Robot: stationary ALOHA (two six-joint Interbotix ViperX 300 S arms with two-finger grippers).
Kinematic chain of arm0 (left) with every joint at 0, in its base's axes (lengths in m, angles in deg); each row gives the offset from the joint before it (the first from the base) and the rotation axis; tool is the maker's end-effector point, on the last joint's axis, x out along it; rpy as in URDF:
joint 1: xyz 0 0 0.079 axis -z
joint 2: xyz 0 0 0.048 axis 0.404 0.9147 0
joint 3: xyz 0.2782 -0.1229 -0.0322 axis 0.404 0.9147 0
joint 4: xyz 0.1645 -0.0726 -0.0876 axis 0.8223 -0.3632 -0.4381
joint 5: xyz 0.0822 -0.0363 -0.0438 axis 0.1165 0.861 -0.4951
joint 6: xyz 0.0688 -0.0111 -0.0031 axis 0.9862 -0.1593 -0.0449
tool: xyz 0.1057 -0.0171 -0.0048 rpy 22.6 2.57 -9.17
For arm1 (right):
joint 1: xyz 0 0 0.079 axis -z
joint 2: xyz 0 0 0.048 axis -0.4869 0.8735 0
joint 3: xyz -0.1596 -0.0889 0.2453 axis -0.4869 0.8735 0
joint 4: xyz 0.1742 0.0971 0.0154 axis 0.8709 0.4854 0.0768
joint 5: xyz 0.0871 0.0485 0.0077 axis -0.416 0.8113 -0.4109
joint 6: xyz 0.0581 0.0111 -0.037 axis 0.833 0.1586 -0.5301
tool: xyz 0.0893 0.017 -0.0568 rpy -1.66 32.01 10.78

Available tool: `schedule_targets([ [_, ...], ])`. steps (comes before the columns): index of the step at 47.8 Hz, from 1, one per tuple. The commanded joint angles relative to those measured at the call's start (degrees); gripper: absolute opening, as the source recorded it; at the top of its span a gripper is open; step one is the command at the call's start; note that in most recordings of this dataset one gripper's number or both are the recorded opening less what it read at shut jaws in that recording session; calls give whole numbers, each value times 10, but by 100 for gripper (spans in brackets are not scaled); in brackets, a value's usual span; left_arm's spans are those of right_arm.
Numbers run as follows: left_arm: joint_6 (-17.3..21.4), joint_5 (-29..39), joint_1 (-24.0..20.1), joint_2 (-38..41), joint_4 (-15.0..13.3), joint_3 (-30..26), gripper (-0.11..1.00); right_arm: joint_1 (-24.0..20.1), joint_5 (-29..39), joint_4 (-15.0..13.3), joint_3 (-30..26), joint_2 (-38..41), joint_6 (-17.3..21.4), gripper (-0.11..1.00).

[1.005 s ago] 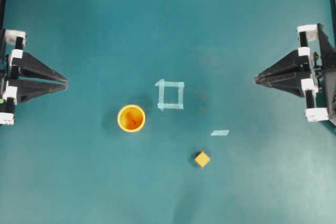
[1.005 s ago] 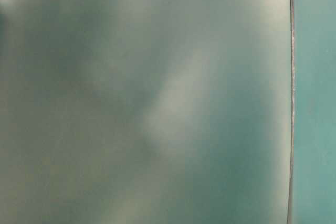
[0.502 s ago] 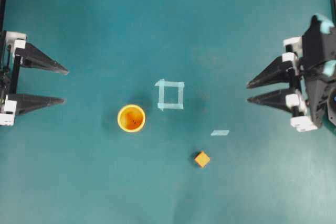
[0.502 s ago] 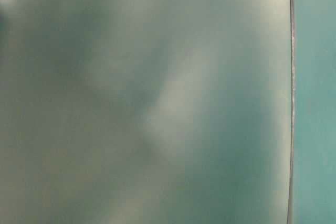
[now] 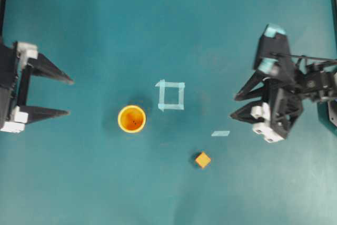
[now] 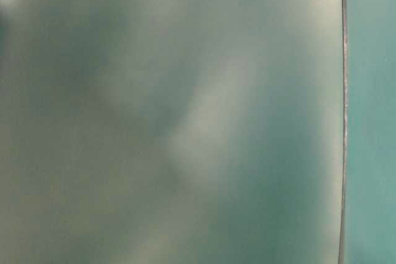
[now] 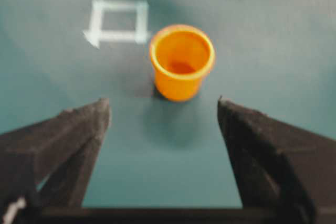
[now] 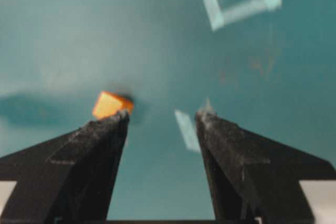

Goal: Hold the block with right arm and the cup with left arm, then put the block into the cup.
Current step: 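Move left gripper to the orange cup and right gripper to the cube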

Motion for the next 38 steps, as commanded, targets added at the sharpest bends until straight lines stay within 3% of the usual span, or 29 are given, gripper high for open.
schedule_targets([
  [1, 1, -12, 16, 42, 2, -17, 80, -3, 18, 1, -31, 20, 40, 58],
  [10, 1, -40, 33, 136, 2, -40, 80, -13, 28, 1, -71, 74, 106, 58],
  [27, 0, -101, 35, 316, 2, -111, 80, -43, 107, 1, -136, 149, 117, 59],
  [38, -11, -126, 35, 369, 1, -114, 80, -62, 124, 7, -146, 170, 124, 59],
])
